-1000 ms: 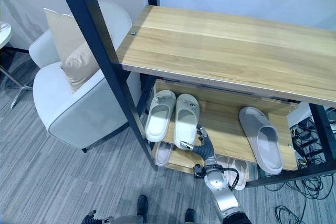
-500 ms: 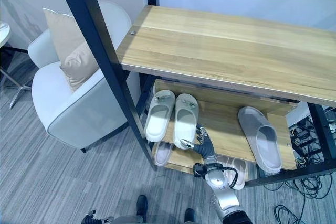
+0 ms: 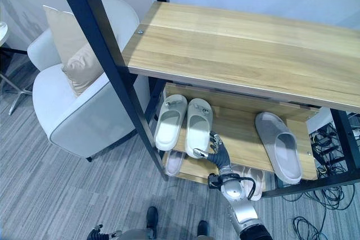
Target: Arrange the slippers neatly on the shoe rack.
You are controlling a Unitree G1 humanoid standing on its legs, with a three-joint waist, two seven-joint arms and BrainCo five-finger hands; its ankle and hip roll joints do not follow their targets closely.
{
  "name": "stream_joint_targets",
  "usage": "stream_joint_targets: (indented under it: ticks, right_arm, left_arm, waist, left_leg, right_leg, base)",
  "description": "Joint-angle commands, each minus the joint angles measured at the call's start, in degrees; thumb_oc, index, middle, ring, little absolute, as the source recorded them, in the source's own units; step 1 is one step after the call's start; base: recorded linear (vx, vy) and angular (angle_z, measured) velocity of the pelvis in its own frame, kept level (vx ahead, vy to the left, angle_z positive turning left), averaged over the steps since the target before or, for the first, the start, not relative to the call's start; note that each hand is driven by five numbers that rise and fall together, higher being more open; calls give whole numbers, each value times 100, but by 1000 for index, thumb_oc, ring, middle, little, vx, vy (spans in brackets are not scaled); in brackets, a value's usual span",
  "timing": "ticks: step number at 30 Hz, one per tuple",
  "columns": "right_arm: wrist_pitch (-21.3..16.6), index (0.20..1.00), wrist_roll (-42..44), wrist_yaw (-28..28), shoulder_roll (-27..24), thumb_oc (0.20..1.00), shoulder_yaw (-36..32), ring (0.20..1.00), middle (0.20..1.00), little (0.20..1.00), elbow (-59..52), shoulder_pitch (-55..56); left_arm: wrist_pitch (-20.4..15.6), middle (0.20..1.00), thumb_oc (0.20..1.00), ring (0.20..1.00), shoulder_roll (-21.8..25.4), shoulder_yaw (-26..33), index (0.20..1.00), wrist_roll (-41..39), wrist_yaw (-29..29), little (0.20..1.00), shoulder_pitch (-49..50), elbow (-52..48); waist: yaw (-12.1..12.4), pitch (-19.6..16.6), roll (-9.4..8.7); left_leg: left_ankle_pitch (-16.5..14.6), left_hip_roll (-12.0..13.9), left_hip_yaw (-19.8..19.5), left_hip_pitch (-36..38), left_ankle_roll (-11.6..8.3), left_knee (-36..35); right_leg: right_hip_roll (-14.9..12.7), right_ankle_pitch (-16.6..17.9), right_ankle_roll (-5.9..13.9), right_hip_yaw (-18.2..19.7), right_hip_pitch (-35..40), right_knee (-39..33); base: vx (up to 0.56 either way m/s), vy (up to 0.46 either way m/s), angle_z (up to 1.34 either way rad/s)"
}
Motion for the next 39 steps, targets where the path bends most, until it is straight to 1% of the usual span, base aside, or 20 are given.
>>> stream_joint_targets:
  ticks: [1, 9, 18, 33, 39]
  right_arm:
    - [-111, 1000, -133, 362, 92, 1000, 453, 1000, 1000, 1000, -234, -481]
    - [-77, 1000, -105, 406, 59, 1000, 473, 1000, 1000, 1000, -313, -496]
    - [-66, 1000, -7, 409, 58, 1000, 498, 1000, 1000, 1000, -398, -512]
    - [-84, 1000, -12, 442, 97, 1000, 535, 1000, 1000, 1000, -477, -488]
    - [-75, 1000, 6, 439, 105, 1000, 589, 1000, 1000, 1000, -489, -583]
  left_arm:
    - [18, 1000, 1000, 1000, -150, -155, 1000, 94, -27, 1000, -184, 347]
    - [16, 1000, 1000, 1000, -113, -144, 1000, 74, -31, 1000, -190, 353]
    - [25, 1000, 1000, 1000, -87, -147, 1000, 30, -16, 1000, -264, 321]
    - [49, 1000, 1000, 1000, -155, -142, 1000, 34, -33, 1000, -294, 337]
    - [51, 1000, 1000, 1000, -126, -116, 1000, -17, -6, 1000, -290, 337]
  waist:
    - [239, 68, -29]
    - [320, 102, -89]
    - [387, 146, -226]
    - [337, 133, -230]
    - [377, 156, -238]
  left_leg:
    - [-648, 190, -261, 232, -198, 69]
    - [-639, 180, -311, 167, -187, 85]
    - [-634, 199, -352, 115, -182, 101]
    - [-649, 212, -344, 191, -192, 74]
    - [-650, 207, -363, 160, -189, 86]
  right_leg:
    - [-147, -101, 172, -48, -15, 253]
    - [-154, -105, 180, -106, -69, 292]
    - [-136, -106, 182, -120, -108, 320]
    - [-136, -132, 164, -130, -76, 332]
    - [-140, -142, 167, -144, -94, 358]
  base:
    - [0, 0, 0]
    - [0, 4, 0]
    - [-1, 10, 2]
    - [0, 0, 0]
    - [0, 0, 0]
